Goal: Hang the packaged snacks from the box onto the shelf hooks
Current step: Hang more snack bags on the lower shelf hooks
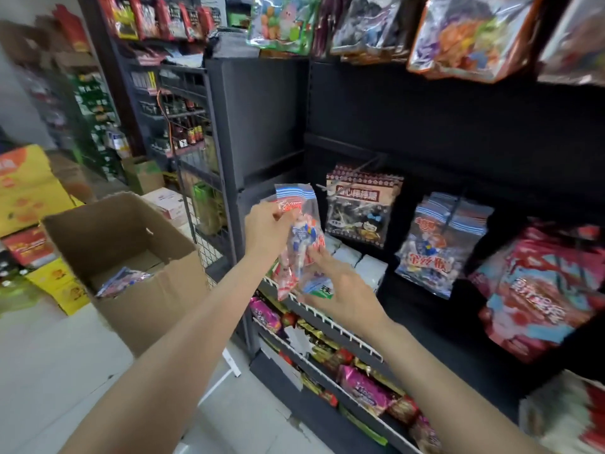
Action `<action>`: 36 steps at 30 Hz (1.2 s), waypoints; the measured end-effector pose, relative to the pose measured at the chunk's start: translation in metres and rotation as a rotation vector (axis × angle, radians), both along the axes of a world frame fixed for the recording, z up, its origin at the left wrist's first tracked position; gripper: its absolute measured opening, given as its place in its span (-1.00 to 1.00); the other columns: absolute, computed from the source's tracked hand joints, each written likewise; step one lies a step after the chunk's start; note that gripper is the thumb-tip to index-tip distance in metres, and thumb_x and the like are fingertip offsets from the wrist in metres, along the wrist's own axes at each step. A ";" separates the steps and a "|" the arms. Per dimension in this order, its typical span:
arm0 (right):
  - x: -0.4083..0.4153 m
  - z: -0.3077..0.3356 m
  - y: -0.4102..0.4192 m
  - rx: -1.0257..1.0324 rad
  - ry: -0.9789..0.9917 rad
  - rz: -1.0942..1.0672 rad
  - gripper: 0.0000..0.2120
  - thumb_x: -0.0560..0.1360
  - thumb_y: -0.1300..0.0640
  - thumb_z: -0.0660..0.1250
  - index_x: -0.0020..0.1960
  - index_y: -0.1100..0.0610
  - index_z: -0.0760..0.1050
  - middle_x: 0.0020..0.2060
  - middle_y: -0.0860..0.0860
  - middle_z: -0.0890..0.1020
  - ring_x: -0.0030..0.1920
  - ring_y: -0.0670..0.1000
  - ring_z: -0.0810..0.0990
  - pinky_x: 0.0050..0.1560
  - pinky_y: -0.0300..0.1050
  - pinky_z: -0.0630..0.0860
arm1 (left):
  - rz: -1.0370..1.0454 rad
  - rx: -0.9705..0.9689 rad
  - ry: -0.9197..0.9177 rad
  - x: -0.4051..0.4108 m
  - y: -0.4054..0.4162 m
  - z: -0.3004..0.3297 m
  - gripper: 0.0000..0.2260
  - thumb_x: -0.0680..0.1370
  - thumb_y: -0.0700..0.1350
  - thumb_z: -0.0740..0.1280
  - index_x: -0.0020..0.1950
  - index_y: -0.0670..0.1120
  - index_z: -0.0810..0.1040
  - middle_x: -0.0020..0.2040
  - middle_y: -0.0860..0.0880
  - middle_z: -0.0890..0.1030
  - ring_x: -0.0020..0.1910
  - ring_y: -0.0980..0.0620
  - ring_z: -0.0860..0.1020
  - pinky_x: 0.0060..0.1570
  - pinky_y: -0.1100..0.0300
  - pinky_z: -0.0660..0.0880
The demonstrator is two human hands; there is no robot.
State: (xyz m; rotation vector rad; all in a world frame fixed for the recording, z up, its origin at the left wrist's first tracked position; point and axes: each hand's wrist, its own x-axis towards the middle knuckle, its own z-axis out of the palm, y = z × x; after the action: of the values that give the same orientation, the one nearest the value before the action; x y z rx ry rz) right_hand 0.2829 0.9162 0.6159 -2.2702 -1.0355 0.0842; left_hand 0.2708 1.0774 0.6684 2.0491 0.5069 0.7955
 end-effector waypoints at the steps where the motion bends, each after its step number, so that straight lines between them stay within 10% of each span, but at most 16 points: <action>1: 0.002 0.005 -0.012 0.053 0.091 0.002 -0.28 0.48 -0.14 0.35 0.51 -0.23 0.03 0.51 -0.15 0.14 0.48 -0.11 0.14 0.43 -0.04 0.22 | -0.032 -0.020 -0.014 -0.001 -0.006 -0.001 -0.75 0.50 -0.08 0.40 -0.16 -0.29 0.64 -0.22 -0.28 0.62 -0.31 -0.04 0.44 -0.14 0.01 0.48; 4: 0.014 0.026 -0.040 0.449 0.407 -0.125 -0.35 0.51 -0.13 0.29 0.51 -0.15 0.10 0.45 -0.10 0.26 0.42 -0.11 0.25 0.34 -0.12 0.24 | -0.201 -0.087 0.005 -0.008 -0.024 -0.001 -0.80 0.50 -0.13 0.40 0.06 -0.19 0.66 -0.03 -0.13 0.68 -0.14 0.00 0.62 0.00 0.05 0.55; 8: 0.043 0.041 -0.064 0.548 0.515 -0.338 -0.42 0.53 -0.03 0.32 0.48 0.04 0.21 0.24 0.04 0.51 0.17 -0.03 0.51 0.13 -0.16 0.43 | -0.368 -0.069 0.071 -0.017 -0.052 0.002 -0.87 0.53 -0.23 0.34 0.01 -0.20 0.67 -0.13 0.02 0.66 -0.48 0.34 0.46 -0.42 0.50 0.33; 11: 0.050 0.043 -0.081 0.657 0.527 -0.367 -0.63 0.47 0.02 0.41 0.17 0.20 0.45 -0.12 0.11 0.64 -0.24 -0.06 0.59 -0.28 -0.26 0.49 | -0.430 -0.074 0.103 -0.017 -0.070 0.004 -0.80 0.51 -0.19 0.38 -0.31 -0.03 0.67 -0.41 0.22 0.58 -0.44 0.29 0.49 -0.34 0.48 0.34; 15: 0.050 0.040 -0.105 0.804 0.576 -0.399 -0.88 0.48 0.23 0.40 0.00 0.17 0.51 -0.29 0.02 0.58 -0.51 -0.19 0.50 -0.36 -0.21 0.58 | -0.401 -0.051 0.121 -0.004 -0.094 -0.002 -0.70 0.39 0.07 0.47 -0.19 -0.19 0.68 -0.28 -0.15 0.62 -0.30 0.04 0.48 -0.21 0.16 0.39; 25: 0.081 0.023 -0.129 0.631 0.321 -0.585 -0.87 0.54 0.22 0.31 -0.18 0.12 0.47 -0.15 -0.11 0.54 -0.03 0.01 0.55 0.08 0.13 0.55 | -0.113 0.350 0.188 0.020 -0.122 -0.003 -0.74 0.45 -0.40 0.30 -0.18 -0.10 0.70 -0.21 -0.12 0.63 -0.18 -0.03 0.55 -0.15 0.25 0.43; 36: 0.096 0.020 -0.132 0.446 -0.055 -0.662 -0.89 0.57 0.26 0.24 -0.01 0.26 0.53 -0.10 -0.01 0.58 -0.15 -0.08 0.47 -0.11 -0.34 0.30 | -0.176 0.300 0.136 0.039 -0.130 -0.002 -0.86 0.51 -0.27 0.36 -0.03 -0.12 0.70 -0.01 -0.03 0.68 0.03 0.10 0.58 -0.04 0.57 0.19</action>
State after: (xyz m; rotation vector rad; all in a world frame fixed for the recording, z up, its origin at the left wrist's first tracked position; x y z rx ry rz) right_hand 0.3792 0.7845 0.6356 -2.0823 -0.2437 -0.4422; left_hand 0.3096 0.9477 0.6661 2.3990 0.2880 0.6602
